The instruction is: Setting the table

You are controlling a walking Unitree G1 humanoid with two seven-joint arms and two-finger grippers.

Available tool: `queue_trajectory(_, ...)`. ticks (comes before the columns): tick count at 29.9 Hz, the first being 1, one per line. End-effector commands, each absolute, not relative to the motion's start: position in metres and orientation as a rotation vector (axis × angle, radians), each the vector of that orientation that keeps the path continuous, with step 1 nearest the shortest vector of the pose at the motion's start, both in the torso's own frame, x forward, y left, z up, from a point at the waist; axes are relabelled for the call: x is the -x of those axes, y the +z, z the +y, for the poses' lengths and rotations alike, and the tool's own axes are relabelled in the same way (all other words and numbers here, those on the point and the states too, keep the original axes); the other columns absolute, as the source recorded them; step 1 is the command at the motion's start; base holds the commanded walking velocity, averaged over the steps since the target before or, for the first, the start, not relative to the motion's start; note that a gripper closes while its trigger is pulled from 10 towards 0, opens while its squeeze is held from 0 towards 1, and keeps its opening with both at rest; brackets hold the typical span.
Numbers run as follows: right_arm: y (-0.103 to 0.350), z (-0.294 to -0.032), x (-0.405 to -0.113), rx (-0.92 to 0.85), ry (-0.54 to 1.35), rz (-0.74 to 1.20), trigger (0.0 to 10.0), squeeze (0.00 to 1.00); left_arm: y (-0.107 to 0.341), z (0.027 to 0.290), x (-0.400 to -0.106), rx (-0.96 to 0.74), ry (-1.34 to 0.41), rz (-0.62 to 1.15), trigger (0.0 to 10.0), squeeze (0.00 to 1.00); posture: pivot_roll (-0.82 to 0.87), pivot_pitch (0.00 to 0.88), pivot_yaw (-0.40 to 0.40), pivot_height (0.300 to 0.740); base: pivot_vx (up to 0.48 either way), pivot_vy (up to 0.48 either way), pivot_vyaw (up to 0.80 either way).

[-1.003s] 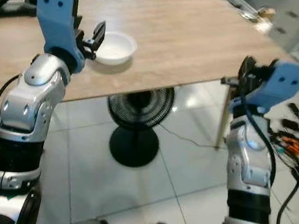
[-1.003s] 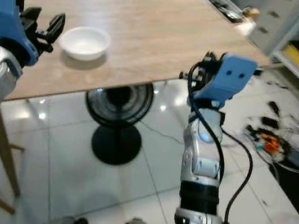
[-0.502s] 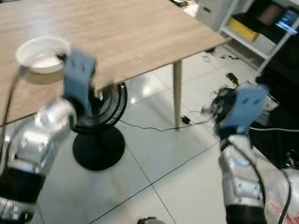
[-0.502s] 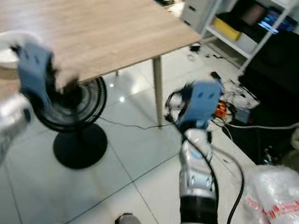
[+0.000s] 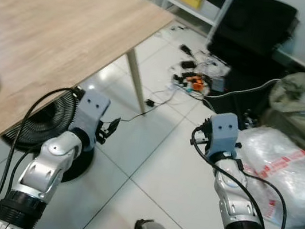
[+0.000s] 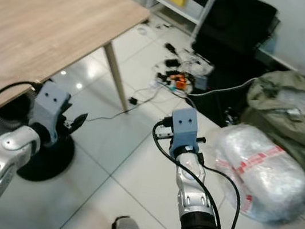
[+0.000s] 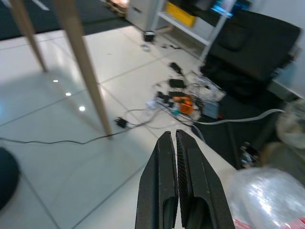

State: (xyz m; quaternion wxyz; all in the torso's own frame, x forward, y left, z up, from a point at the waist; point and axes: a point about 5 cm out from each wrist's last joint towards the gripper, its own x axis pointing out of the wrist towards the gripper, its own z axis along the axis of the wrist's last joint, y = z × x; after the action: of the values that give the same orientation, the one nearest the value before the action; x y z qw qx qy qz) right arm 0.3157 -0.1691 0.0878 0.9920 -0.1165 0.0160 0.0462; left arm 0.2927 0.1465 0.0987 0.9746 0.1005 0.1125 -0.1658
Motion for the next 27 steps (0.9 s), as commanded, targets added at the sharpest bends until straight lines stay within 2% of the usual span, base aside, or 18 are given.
queue_trajectory(1, 0.078, -0.170, -0.311, 0.227, 0.097, 0.065, 10.0, 0.00, 0.087, 0.152, -0.288, -0.227, -0.301, 0.262, 10.0, 0.00, -0.07, 0.027, 0.023, 0.740, 0.000, 0.000, -0.80)
queue_trajectory(10, 0.041, -0.176, -0.292, 0.229, 0.090, 0.175, 10.0, 0.00, 0.058, 0.142, -0.263, -0.235, -0.333, 0.295, 10.0, 0.00, -0.08, 0.027, 0.028, 0.740, 0.000, 0.000, -0.80)
queue_trajectory(27, 0.031, -0.167, -0.284, 0.211, 0.112, 0.180, 10.0, 0.00, 0.064, 0.142, -0.270, -0.189, -0.300, 0.239, 10.0, 0.00, -0.08, 0.017, 0.042, 0.740, 0.000, 0.000, -0.80)
